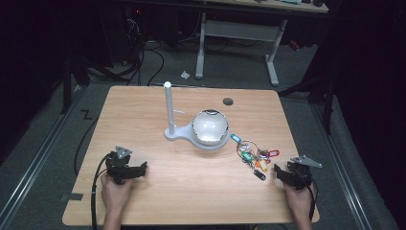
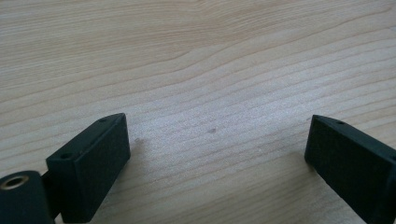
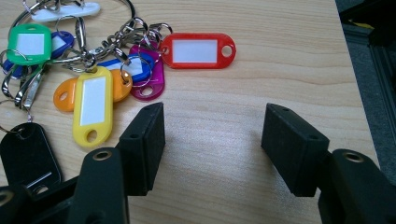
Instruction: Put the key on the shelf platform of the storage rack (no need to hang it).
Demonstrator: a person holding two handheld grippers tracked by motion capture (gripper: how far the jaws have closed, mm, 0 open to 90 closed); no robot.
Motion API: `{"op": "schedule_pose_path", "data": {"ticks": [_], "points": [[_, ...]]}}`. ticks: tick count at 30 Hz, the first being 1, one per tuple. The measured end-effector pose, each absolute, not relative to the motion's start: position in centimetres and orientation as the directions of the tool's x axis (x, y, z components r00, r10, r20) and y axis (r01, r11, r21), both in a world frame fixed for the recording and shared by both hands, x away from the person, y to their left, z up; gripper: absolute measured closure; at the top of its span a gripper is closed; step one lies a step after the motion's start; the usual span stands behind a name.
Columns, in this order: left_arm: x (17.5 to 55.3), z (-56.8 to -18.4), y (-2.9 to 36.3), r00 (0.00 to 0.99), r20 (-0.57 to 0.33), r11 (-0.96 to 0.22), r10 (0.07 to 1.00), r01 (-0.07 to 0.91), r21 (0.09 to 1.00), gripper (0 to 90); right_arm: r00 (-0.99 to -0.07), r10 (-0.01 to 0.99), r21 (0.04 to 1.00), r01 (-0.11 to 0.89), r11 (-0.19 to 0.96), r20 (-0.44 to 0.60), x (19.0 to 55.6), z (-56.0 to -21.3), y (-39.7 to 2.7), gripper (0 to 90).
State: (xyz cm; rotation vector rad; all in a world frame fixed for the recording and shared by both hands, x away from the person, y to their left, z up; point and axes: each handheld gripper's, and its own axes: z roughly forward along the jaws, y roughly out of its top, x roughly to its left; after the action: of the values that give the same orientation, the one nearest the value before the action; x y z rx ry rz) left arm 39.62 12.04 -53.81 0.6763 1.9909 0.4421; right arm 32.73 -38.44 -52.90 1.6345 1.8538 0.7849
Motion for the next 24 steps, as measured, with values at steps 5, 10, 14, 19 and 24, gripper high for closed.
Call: {"op": "schedule_pose_path", "data": {"ticks": [5, 10, 14, 19, 24], "points": [[39.62, -53.82, 12.06, -0.392, -0.675, 0.78, 0.625, 0.28, 0.56, 6.9, -0.119, 0.993, 0.729, 0.678, 0.094, -0.018, 32.74, -52.9, -38.45, 39.9], [39.62, -53.81, 12.04, -0.394, -0.676, 0.782, 0.623, 0.278, 0.558, 6.9, -0.121, 0.993, 0.729, 0.678, 0.094, -0.016, 32.74, -52.89, -38.48, 40.2], [39.62, -53.81, 12.05, -0.393, -0.676, 0.781, 0.624, 0.279, 0.558, 6.9, -0.13, 0.991, 0.723, 0.683, 0.101, -0.016, 32.83, -52.8, -38.54, 40.4], [39.62, -53.81, 12.04, -0.394, -0.676, 0.782, 0.623, 0.278, 0.558, 6.9, -0.135, 0.991, 0.717, 0.689, 0.105, -0.015, 32.88, -52.67, -38.47, 42.0], [39.62, -53.81, 12.05, -0.393, -0.676, 0.781, 0.623, 0.279, 0.558, 7.0, -0.145, 0.989, 0.713, 0.695, 0.096, 0.008, 32.78, -52.52, -38.4, 43.0]]}}
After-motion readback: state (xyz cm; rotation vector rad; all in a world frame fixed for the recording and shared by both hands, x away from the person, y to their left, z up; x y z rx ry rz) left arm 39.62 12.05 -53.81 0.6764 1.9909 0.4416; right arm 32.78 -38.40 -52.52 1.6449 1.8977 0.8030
